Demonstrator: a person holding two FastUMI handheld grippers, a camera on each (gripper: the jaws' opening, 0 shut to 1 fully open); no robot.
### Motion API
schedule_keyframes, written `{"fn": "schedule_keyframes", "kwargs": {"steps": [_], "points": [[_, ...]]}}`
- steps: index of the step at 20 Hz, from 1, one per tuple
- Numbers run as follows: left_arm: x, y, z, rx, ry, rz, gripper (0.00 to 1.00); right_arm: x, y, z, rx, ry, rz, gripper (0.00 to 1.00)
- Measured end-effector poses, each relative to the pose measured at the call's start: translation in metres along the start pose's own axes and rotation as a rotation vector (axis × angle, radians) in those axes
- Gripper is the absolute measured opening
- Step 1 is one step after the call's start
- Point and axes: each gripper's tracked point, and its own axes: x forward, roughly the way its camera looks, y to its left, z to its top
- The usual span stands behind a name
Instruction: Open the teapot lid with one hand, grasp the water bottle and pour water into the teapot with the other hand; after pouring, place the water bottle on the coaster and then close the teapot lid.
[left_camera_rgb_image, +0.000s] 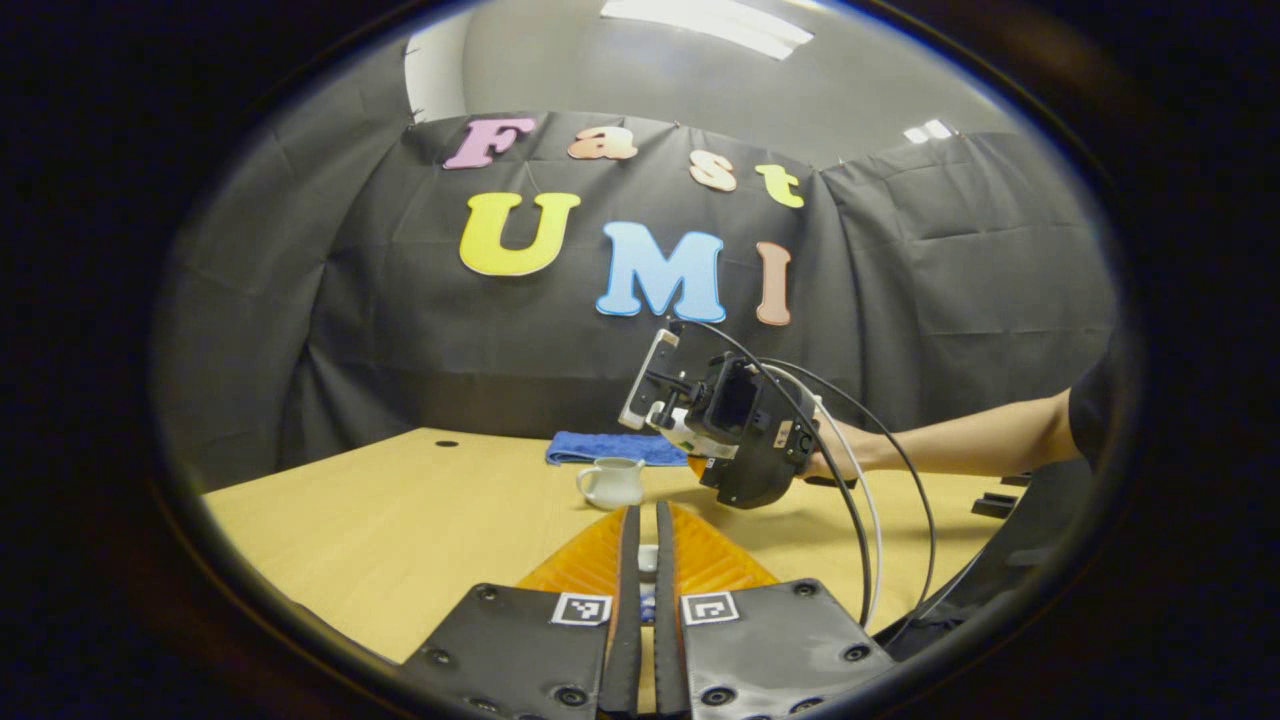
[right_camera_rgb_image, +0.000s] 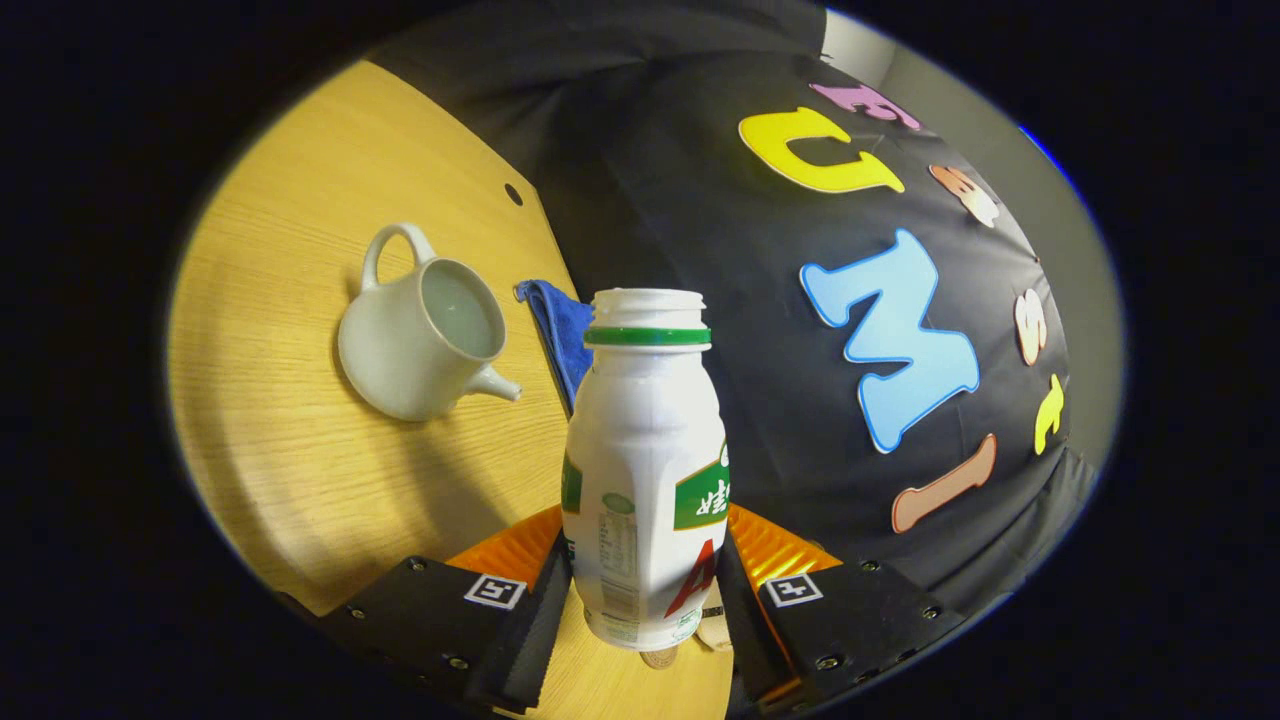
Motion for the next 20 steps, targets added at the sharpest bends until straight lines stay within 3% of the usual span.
{"fn": "schedule_keyframes", "kwargs": {"steps": [1, 12, 13, 15, 16, 20], "points": [[0.000, 0.002, -0.002, 0.002, 0.001, 0.004, 0.16, 0.001, 0.001, 0.003, -0.022, -0.005, -0.003, 0.72], [-0.001, 0.007, 0.000, 0.017, -0.005, 0.012, 0.16, 0.011, -0.006, 0.013, -0.256, -0.020, -0.072, 0.71], [-0.001, 0.006, -0.001, 0.018, -0.003, 0.013, 0.12, 0.012, -0.008, 0.012, -0.276, -0.020, -0.080, 0.71], [-0.001, 0.007, -0.002, 0.019, 0.000, 0.013, 0.16, 0.013, -0.010, 0.012, -0.310, -0.019, -0.088, 0.71], [-0.002, 0.007, -0.001, 0.020, -0.002, 0.013, 0.12, 0.013, -0.012, 0.013, -0.326, -0.020, -0.094, 0.72], [-0.001, 0.005, -0.002, 0.025, 0.001, 0.012, 0.16, 0.013, -0.018, 0.013, -0.405, -0.014, -0.115, 0.72]]}}
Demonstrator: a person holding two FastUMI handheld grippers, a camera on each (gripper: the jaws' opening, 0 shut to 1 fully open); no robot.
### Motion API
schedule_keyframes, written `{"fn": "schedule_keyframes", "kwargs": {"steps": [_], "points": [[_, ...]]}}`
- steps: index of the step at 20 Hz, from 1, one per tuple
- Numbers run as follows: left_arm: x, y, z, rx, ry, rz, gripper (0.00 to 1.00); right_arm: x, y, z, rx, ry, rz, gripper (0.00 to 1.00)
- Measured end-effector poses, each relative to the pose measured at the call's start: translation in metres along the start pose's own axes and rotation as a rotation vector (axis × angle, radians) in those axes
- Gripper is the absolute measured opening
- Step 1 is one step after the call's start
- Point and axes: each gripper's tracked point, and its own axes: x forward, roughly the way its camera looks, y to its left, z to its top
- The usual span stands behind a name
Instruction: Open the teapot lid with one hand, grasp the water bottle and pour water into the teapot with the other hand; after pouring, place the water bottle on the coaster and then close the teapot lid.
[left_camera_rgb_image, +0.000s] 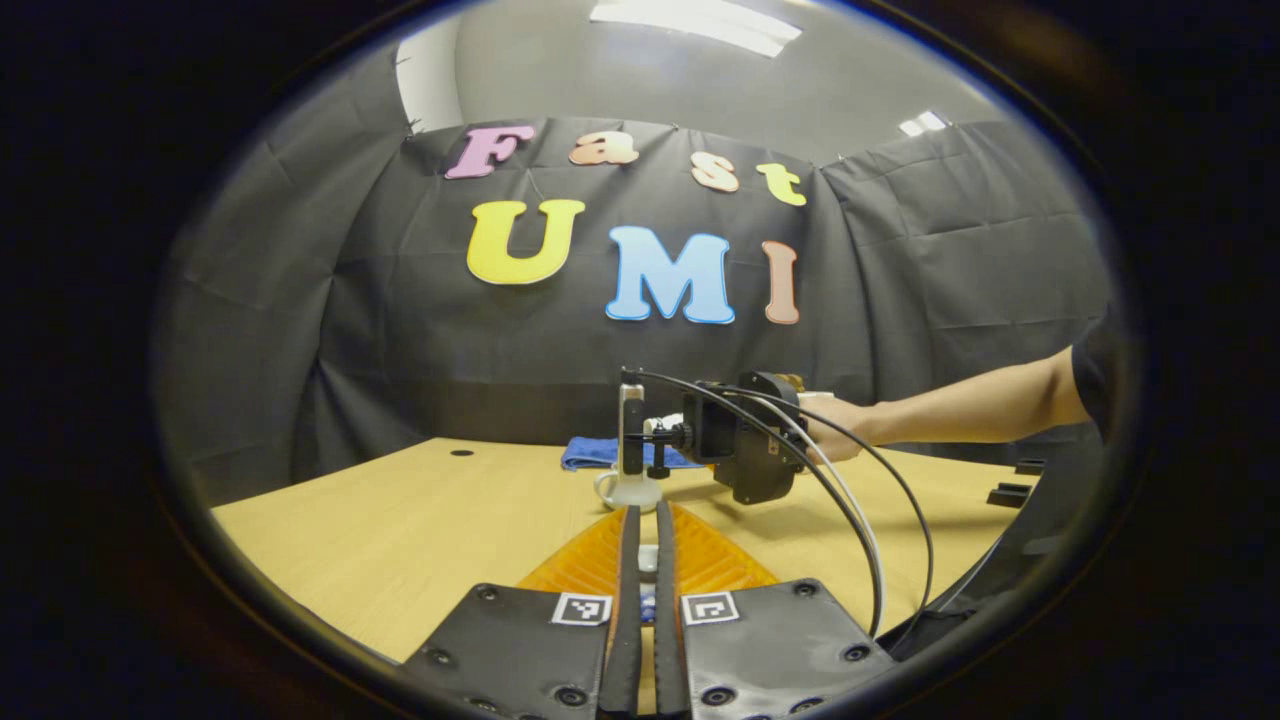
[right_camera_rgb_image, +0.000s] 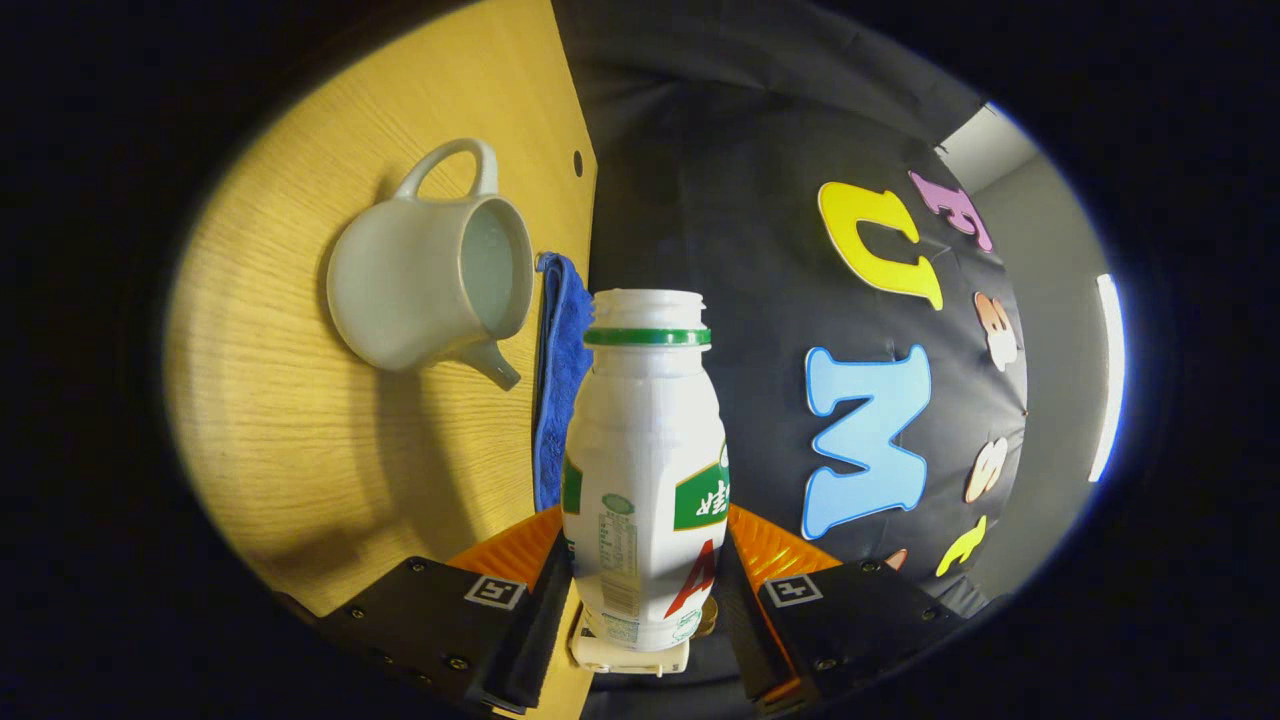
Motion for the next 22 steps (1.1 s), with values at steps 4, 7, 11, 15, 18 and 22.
{"fn": "schedule_keyframes", "kwargs": {"steps": [4, 7, 11, 15, 18, 22], "points": [[0.001, 0.001, -0.003, 0.017, 0.006, 0.007, 0.16, 0.001, -0.005, 0.003, -0.058, -0.011, -0.010, 0.71], [0.000, -0.002, -0.002, 0.020, 0.005, -0.001, 0.12, 0.004, -0.008, 0.004, -0.092, -0.014, -0.012, 0.71], [0.001, 0.000, -0.001, 0.019, 0.005, 0.001, 0.16, 0.007, -0.013, 0.006, -0.145, -0.013, -0.016, 0.71], [0.001, 0.001, -0.003, 0.018, 0.007, 0.005, 0.12, 0.007, -0.013, 0.005, -0.187, -0.012, -0.013, 0.71], [-0.001, 0.000, 0.000, 0.021, 0.004, 0.006, 0.12, 0.008, -0.014, 0.006, -0.210, -0.011, -0.009, 0.71], [0.000, 0.000, -0.001, 0.019, 0.006, 0.006, 0.16, 0.007, -0.014, 0.007, -0.245, -0.015, -0.021, 0.71]]}}
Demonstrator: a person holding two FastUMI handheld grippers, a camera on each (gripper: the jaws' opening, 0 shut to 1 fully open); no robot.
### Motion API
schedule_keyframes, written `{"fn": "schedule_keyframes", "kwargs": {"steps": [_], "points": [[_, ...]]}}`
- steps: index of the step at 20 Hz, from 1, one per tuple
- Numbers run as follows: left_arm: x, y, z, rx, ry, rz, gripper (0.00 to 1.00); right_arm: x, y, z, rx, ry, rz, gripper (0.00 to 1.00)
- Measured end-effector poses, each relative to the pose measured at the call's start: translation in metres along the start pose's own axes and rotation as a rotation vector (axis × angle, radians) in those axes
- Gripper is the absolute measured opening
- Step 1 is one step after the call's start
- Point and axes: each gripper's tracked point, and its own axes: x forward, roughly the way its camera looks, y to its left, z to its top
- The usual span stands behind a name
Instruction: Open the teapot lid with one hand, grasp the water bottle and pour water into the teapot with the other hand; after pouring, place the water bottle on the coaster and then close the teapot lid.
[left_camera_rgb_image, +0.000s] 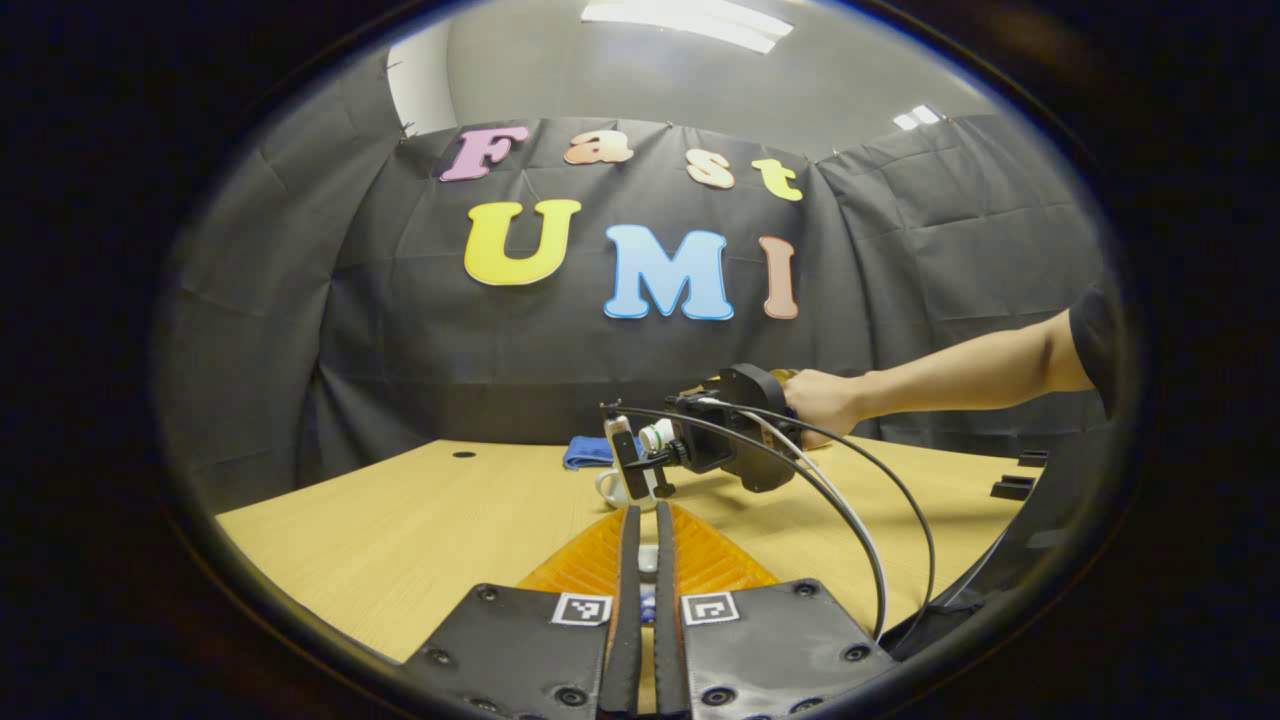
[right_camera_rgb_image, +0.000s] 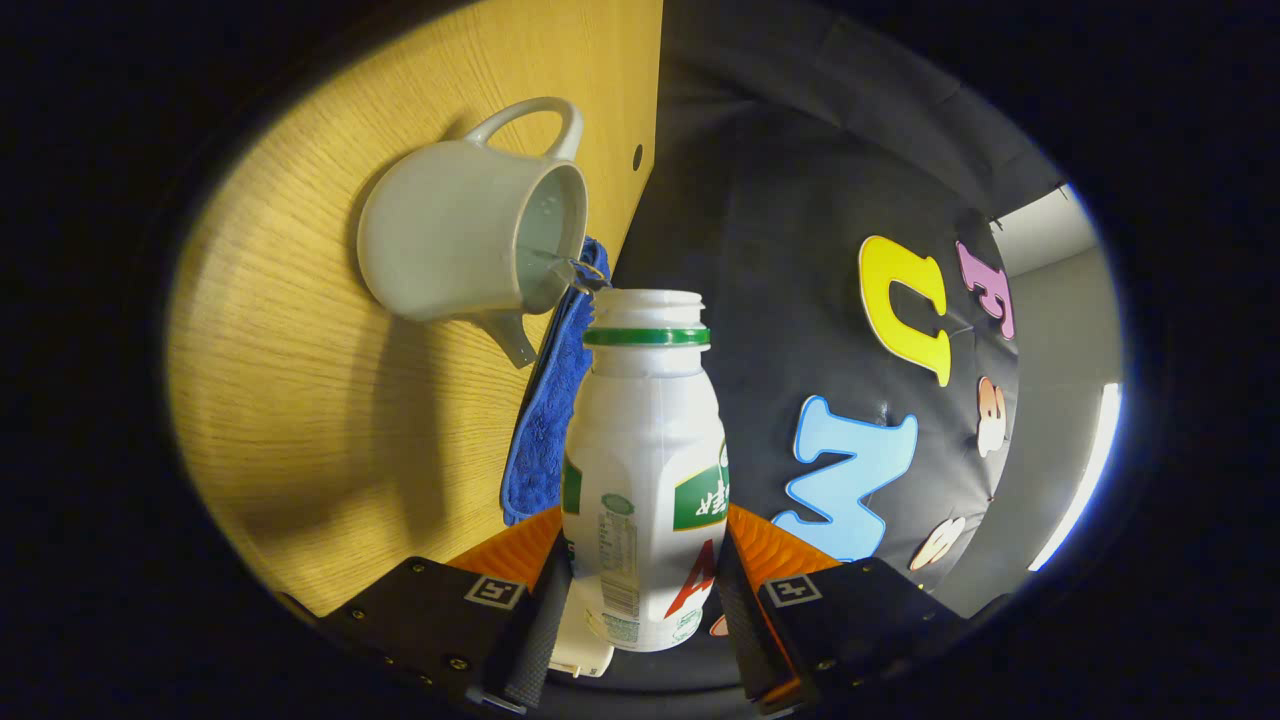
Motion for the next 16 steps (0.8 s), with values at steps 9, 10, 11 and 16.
{"fn": "schedule_keyframes", "kwargs": {"steps": [9, 10, 11, 16], "points": [[-0.001, 0.000, 0.001, 0.004, -0.003, 0.002, 0.12, 0.001, -0.014, 0.003, -0.081, -0.010, -0.033, 0.71], [-0.001, 0.000, 0.001, 0.004, -0.002, 0.003, 0.12, 0.001, -0.014, 0.004, -0.088, -0.011, -0.037, 0.71], [-0.001, 0.001, 0.002, 0.003, -0.002, 0.003, 0.12, 0.001, -0.015, 0.003, -0.095, -0.012, -0.039, 0.72], [-0.001, 0.001, 0.003, 0.004, -0.004, 0.004, 0.12, 0.001, -0.019, 0.004, -0.122, -0.014, -0.047, 0.72]]}}
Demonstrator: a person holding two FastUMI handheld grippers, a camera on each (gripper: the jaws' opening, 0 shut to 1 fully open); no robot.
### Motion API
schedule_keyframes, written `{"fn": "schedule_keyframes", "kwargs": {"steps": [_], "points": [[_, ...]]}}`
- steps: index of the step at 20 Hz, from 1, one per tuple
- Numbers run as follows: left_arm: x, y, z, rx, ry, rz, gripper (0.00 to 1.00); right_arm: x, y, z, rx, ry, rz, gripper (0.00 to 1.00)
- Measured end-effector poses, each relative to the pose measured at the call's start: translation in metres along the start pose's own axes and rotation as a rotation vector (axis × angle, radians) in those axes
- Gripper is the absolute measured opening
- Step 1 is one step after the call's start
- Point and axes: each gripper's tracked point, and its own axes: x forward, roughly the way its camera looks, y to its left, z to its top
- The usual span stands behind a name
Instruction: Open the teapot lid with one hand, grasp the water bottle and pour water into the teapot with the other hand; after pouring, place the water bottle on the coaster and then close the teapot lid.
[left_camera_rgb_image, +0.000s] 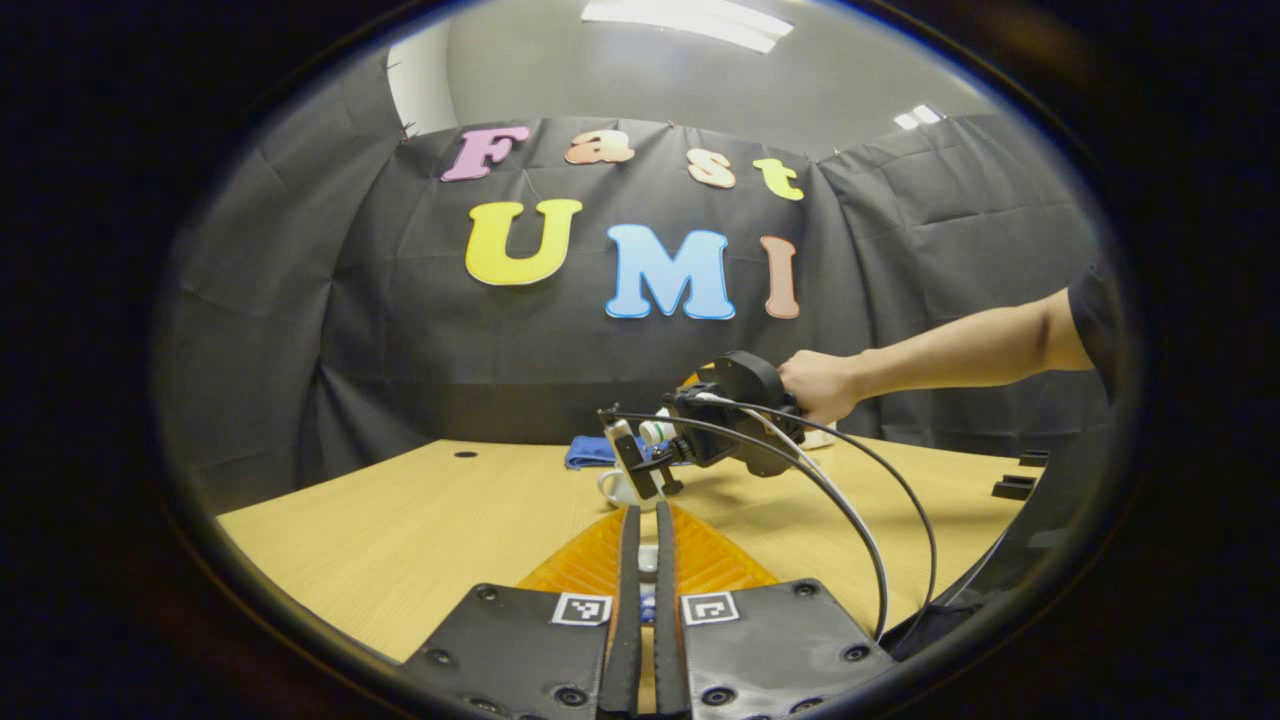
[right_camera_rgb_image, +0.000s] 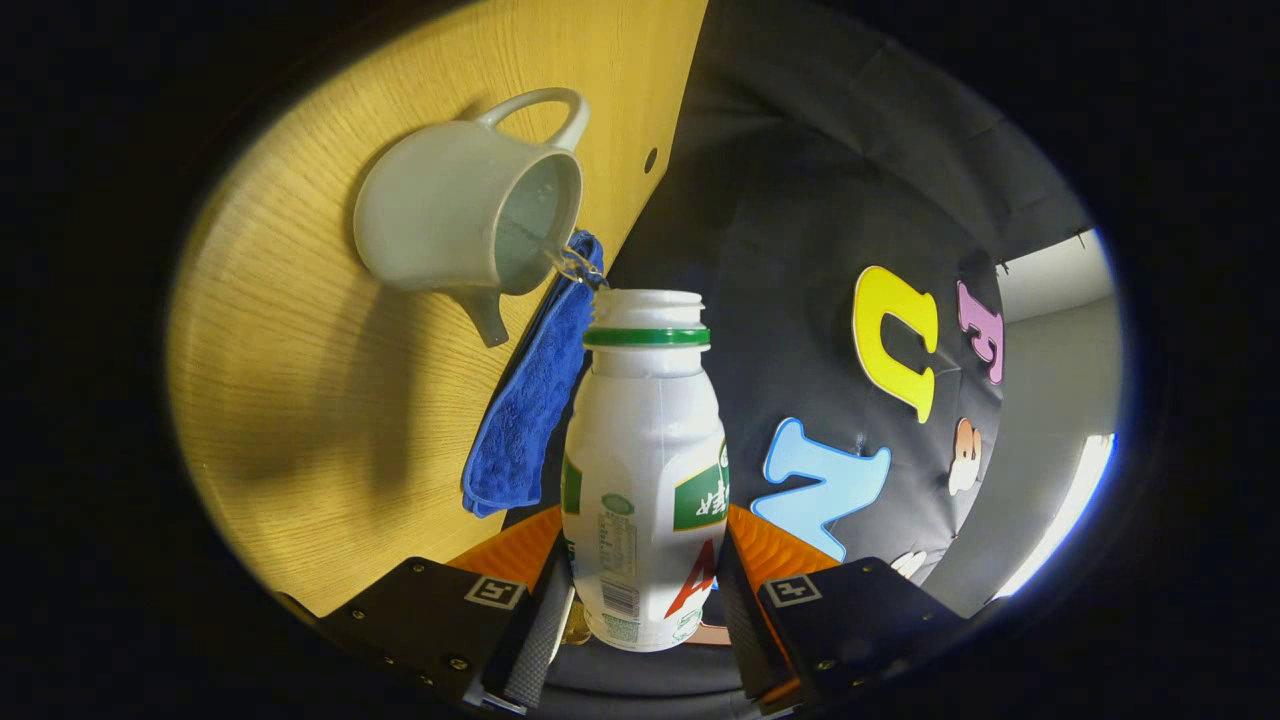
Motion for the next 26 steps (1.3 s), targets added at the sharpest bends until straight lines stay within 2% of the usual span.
{"fn": "schedule_keyframes", "kwargs": {"steps": [6, 7, 15, 16, 17, 18, 19, 20, 26], "points": [[0.000, -0.001, 0.000, 0.005, 0.000, -0.001, 0.12, 0.001, -0.008, 0.000, -0.041, -0.008, -0.013, 0.71], [-0.002, -0.002, 0.000, 0.006, -0.002, 0.000, 0.16, 0.001, -0.009, 0.000, -0.046, -0.009, -0.016, 0.71], [-0.002, 0.000, 0.003, 0.013, -0.009, 0.006, 0.16, 0.000, -0.015, 0.004, -0.094, -0.020, -0.025, 0.72], [-0.002, 0.000, 0.004, 0.017, -0.010, 0.007, 0.12, -0.001, -0.016, 0.004, -0.102, -0.023, -0.025, 0.71], [-0.003, 0.000, 0.004, 0.018, -0.012, 0.009, 0.16, -0.001, -0.017, 0.005, -0.110, -0.024, -0.027, 0.71], [-0.003, 0.000, 0.004, 0.018, -0.011, 0.007, 0.16, -0.001, -0.017, 0.005, -0.118, -0.025, -0.029, 0.71], [-0.002, 0.000, 0.003, 0.017, -0.010, 0.005, 0.12, -0.001, -0.018, 0.005, -0.125, -0.027, -0.031, 0.72], [-0.001, 0.000, 0.002, 0.019, -0.009, 0.005, 0.16, -0.002, -0.018, 0.005, -0.131, -0.029, -0.032, 0.71], [-0.002, 0.000, 0.002, 0.021, -0.006, 0.013, 0.15, 0.003, -0.019, 0.009, -0.159, -0.034, -0.039, 0.71]]}}
